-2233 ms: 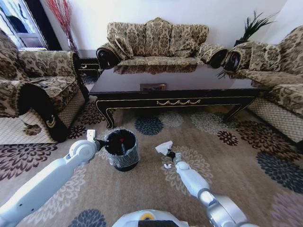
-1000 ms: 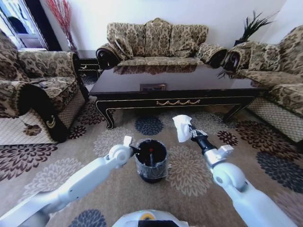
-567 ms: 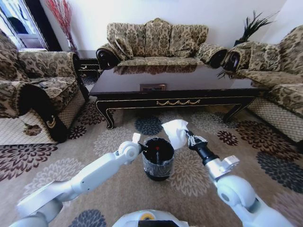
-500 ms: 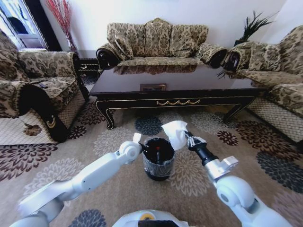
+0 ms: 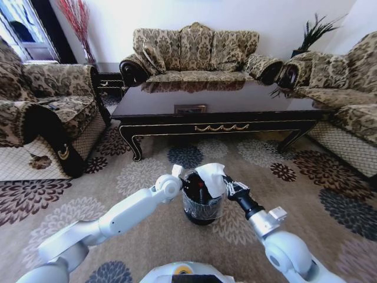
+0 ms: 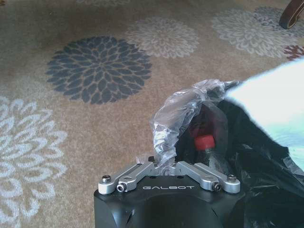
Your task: Move to the front of the table and pick up the trash from the floor, then place it into the trash bin.
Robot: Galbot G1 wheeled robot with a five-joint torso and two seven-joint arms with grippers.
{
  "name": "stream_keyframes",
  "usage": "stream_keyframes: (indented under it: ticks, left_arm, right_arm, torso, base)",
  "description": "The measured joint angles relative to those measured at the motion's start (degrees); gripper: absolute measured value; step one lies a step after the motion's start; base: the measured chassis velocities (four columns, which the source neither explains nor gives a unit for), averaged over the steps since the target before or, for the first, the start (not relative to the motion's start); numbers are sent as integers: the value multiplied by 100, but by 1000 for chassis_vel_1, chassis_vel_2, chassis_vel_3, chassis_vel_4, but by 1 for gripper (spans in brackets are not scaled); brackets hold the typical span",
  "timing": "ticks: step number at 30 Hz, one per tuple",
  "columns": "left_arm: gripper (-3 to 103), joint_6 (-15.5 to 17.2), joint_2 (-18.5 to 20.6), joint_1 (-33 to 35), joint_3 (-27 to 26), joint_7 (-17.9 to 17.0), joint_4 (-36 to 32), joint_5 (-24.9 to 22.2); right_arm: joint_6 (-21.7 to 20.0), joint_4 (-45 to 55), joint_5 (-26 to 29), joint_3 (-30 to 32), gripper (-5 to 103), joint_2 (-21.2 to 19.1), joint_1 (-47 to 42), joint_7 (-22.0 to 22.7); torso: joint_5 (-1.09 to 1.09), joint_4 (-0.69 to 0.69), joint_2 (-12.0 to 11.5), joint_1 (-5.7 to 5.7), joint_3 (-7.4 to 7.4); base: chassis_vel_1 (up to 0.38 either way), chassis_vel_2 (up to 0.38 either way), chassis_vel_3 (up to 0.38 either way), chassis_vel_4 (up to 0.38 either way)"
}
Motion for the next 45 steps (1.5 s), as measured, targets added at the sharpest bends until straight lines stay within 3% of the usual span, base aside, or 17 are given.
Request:
stream_keyframes:
  ticks: [2,4,7,8,15,17,22,26,28,29,31,34,37,40,42,44,45]
  left_arm:
    - [3,-6,-70,64,-17,-67,-10,10]
    - [3,-6,-91,72,-17,-75,-14,9]
    - [3,-7,-137,72,-17,-89,-20,6]
    - [3,-7,-137,72,-17,-89,-20,6]
    - [3,-6,85,4,-85,-52,-44,-4]
    - [3,-6,106,16,-95,-45,-56,0]
    - [3,-5,114,81,-136,-34,-96,3]
    - [3,-6,113,87,-163,-33,-104,11]
    - [3,-5,131,79,-166,-24,-104,13]
    - [3,-3,157,69,-171,-8,-104,20]
    - [3,-3,163,69,-178,-2,-104,24]
    - [3,0,172,82,-198,15,-113,32]
    - [3,2,187,140,-198,31,-133,73]
    - [3,3,170,170,-197,31,-147,87]
    - [3,3,146,202,-204,33,-149,92]
    - [3,3,144,208,-204,33,-150,100]
    - [3,3,138,228,-203,35,-144,123]
  right_arm:
    - [74,-118,-96,-54,28,24,28,-17]
    - [79,-128,-99,-61,28,27,28,-17]
    - [85,-143,-99,-65,44,30,12,-16]
    - [85,-143,-99,-65,44,30,12,-16]
    - [54,-129,51,40,77,33,62,7]
    - [37,-118,58,41,77,25,68,4]
    - [-86,-113,-137,89,97,-61,-43,-123]
    - [-276,-55,-261,192,99,-83,-254,-297]
    - [-448,-11,-683,291,100,-102,-375,-325]
    - [-435,-34,-1333,509,100,-135,-525,-765]
    - [-395,-36,-1425,568,100,-156,-598,-949]
    - [-556,54,-1681,581,100,-168,-675,-807]
    - [-604,61,-2317,719,100,-204,-612,-1229]
    - [-650,24,-2358,645,100,-190,-437,-866]
    - [-938,101,-1696,469,100,-184,-380,-256]
    - [-985,100,-1791,463,100,-170,-338,-109]
    - [-745,72,-2086,556,100,-138,-221,-405]
  torso:
    - [0,1,0,0,0]
    - [0,0,-1,0,0]
    - [0,-2,0,0,0]
    - [0,-2,0,0,0]
    - [0,1,0,0,0]
    - [0,1,0,0,0]
    - [0,0,0,0,0]
    - [0,-2,0,0,0]
    - [0,0,0,0,0]
    - [-1,0,0,0,0]
    - [-1,-1,0,0,0]
    - [0,-1,0,0,0]
    - [0,1,0,0,0]
    - [1,1,0,0,0]
    - [0,-1,-1,0,1]
    - [-1,-3,0,0,0]
    - [1,-1,0,0,0]
  base:
    - [0,0,0,0]
    - [0,0,0,0]
    - [0,0,0,0]
    - [0,0,0,0]
    - [0,0,0,0]
    - [0,0,0,0]
    - [0,0,0,0]
    - [0,0,0,0]
    - [0,0,0,0]
    - [0,0,0,0]
    - [0,0,0,0]
    - [0,0,0,0]
    - [0,0,0,0]
    - [0,0,0,0]
    - [0,0,0,0]
    - [0,0,0,0]
    - [0,0,0,0]
